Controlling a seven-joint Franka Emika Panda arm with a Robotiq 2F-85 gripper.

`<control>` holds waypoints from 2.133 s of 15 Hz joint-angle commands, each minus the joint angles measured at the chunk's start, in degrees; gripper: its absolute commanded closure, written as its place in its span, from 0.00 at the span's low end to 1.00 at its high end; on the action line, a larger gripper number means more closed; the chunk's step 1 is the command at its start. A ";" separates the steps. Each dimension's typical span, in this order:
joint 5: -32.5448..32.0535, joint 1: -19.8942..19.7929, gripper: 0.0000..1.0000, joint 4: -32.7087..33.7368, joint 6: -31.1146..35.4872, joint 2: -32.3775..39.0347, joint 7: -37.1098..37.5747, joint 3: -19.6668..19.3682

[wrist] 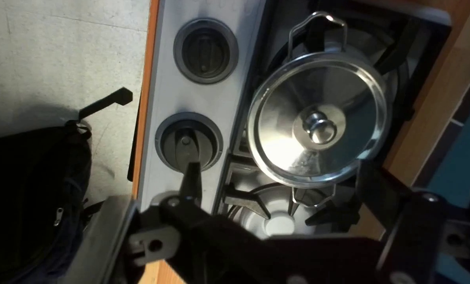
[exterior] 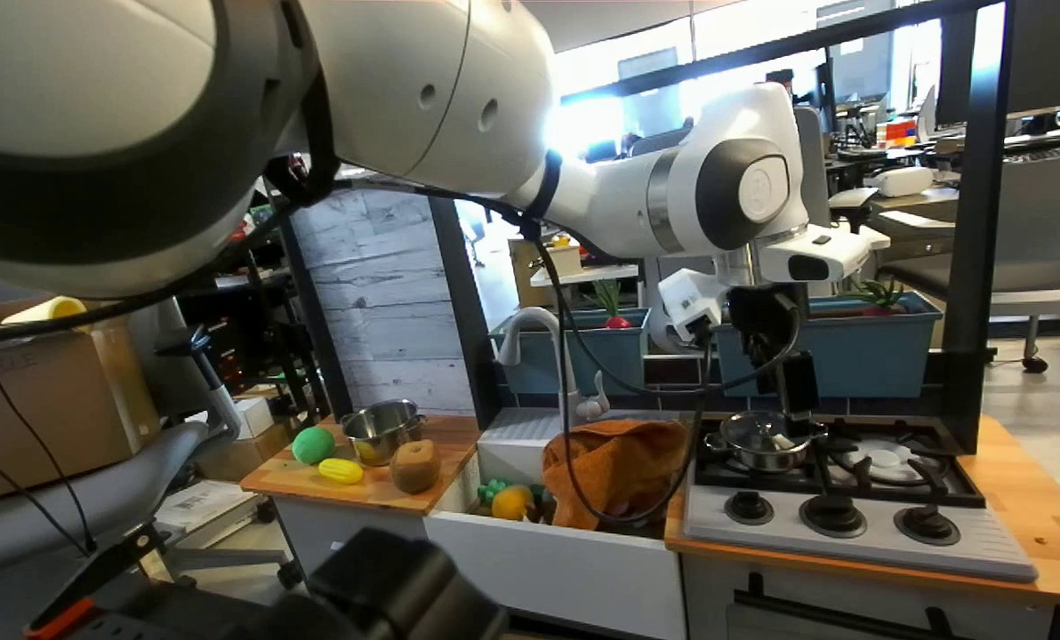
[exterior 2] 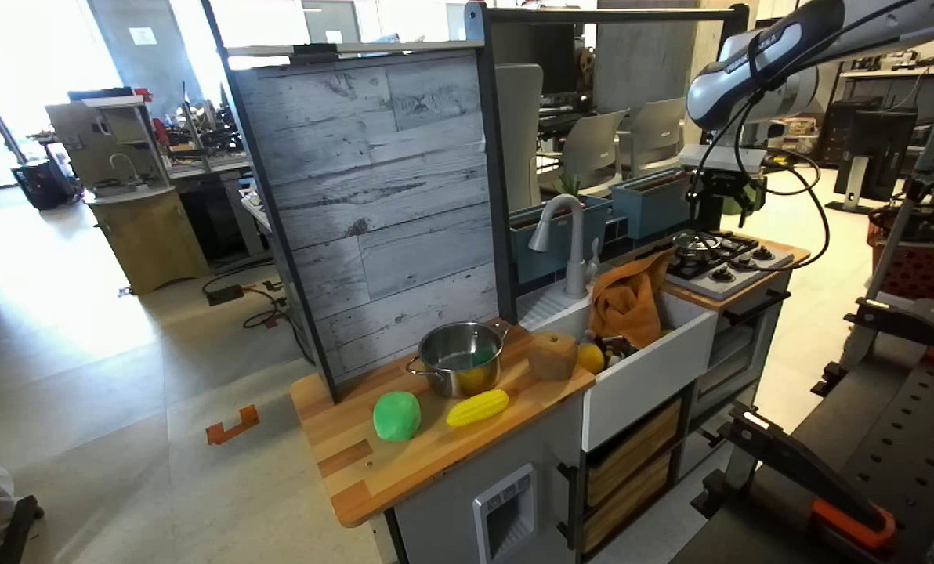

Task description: Remove the silver lid from the silver pot.

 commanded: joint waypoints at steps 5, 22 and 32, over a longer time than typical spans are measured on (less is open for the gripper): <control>-0.63 0.68 0.00 -1.08 -0.55 0.00 3.36 1.25; -0.70 2.03 0.00 -1.24 -1.35 -0.01 9.81 1.90; -0.16 1.54 0.00 -1.51 -1.80 -0.01 13.84 1.79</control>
